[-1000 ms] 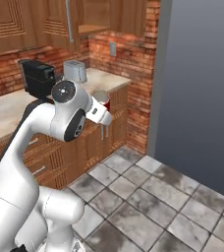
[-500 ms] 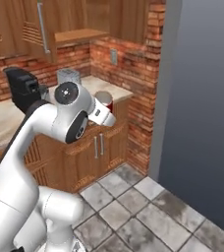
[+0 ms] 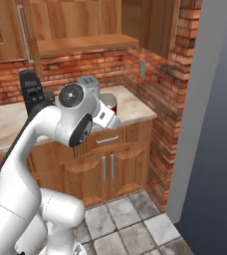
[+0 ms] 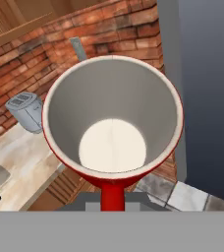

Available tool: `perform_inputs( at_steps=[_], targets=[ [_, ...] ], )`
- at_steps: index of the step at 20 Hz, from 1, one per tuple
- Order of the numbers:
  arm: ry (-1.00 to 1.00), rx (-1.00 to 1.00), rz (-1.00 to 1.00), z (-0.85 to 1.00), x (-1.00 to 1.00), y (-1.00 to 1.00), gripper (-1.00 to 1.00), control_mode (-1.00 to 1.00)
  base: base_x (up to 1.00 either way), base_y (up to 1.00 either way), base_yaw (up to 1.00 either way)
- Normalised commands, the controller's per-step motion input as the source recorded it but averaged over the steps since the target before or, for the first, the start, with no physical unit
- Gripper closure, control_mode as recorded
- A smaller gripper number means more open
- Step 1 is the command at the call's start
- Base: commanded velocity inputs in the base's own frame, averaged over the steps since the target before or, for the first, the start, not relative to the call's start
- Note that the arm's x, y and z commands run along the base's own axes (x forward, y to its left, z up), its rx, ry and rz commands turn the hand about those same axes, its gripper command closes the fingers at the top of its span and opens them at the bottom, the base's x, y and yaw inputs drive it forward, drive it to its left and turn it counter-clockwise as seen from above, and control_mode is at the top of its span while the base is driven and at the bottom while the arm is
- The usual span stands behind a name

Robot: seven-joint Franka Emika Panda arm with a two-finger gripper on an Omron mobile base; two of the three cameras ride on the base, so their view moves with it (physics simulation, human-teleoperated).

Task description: Move the mug from next to the sink to the open cabinet. Then, move the bowl with the squash to the fridge to clear the area for faucet cleaning.

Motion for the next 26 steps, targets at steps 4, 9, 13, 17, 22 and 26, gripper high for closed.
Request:
perform_inputs(
  at_steps=[4,9,13,17,22,26],
  targets=[
    [0.0,0.0,0.0,0.0,0.0,0.0,1.0,1.0,0.64,-0.48,0.61],
    [0.0,0.0,0.0,0.0,0.0,0.0,1.0,1.0,0.47,-0.49,0.63],
    [0.0,0.0,0.0,0.0,0.0,0.0,1.0,1.0,0.36,-0.53,0.63],
    [0.0,0.0,0.0,0.0,0.0,0.0,1.0,1.0,0.43,-0.81,0.49],
    [0.0,0.0,0.0,0.0,0.0,0.0,1.0,1.0,0.29,-0.65,0.31],
    [0.0,0.0,0.0,0.0,0.0,0.0,1.0,1.0,0.06,-0.23,0.15]
  ],
)
